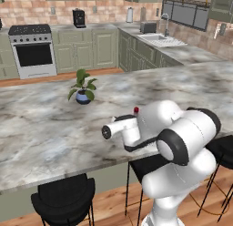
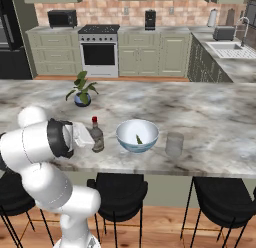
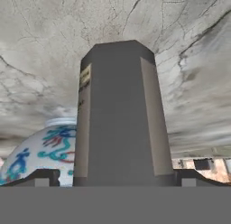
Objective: There is a bowl on the dining counter. Grab a lemon wedge from the fridge and place it in the bowl. Then get the liquor bottle and glass cup from the cabinet and place them next to the bowl.
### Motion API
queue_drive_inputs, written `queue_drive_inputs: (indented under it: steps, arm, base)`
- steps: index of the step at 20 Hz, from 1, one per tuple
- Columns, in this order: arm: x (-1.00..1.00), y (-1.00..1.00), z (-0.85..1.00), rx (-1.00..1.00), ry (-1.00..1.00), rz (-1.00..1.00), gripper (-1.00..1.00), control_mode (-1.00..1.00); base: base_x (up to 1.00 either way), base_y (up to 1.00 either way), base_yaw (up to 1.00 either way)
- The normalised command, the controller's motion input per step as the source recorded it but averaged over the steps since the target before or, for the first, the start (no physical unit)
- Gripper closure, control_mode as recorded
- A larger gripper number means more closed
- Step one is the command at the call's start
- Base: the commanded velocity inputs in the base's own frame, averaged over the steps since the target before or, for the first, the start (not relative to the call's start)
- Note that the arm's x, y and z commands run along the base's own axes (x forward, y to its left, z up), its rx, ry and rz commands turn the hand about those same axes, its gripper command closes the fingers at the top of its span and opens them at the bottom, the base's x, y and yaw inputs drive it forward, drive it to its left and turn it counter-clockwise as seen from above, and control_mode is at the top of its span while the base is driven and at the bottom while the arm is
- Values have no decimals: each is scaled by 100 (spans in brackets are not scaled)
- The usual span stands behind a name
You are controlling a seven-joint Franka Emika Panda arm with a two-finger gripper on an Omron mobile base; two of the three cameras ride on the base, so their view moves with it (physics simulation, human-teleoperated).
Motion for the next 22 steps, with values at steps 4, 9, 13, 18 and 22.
queue_drive_inputs:
  steps: [4, 9, 13, 18, 22]
  arm:
    - [-29, 48, 50, 0, 0, -9, -100, -100]
    - [-31, 21, 78, 0, 0, -6, -100, -100]
    - [-47, 1, 98, 0, 0, -3, -100, -100]
    - [-67, 0, 99, 4, 0, -2, -100, -100]
    - [-74, 0, 84, 5, 0, -2, -100, -100]
  base:
    - [0, 0, 0]
    - [0, 0, 0]
    - [0, 0, 0]
    - [0, 0, 0]
    - [0, 0, 0]
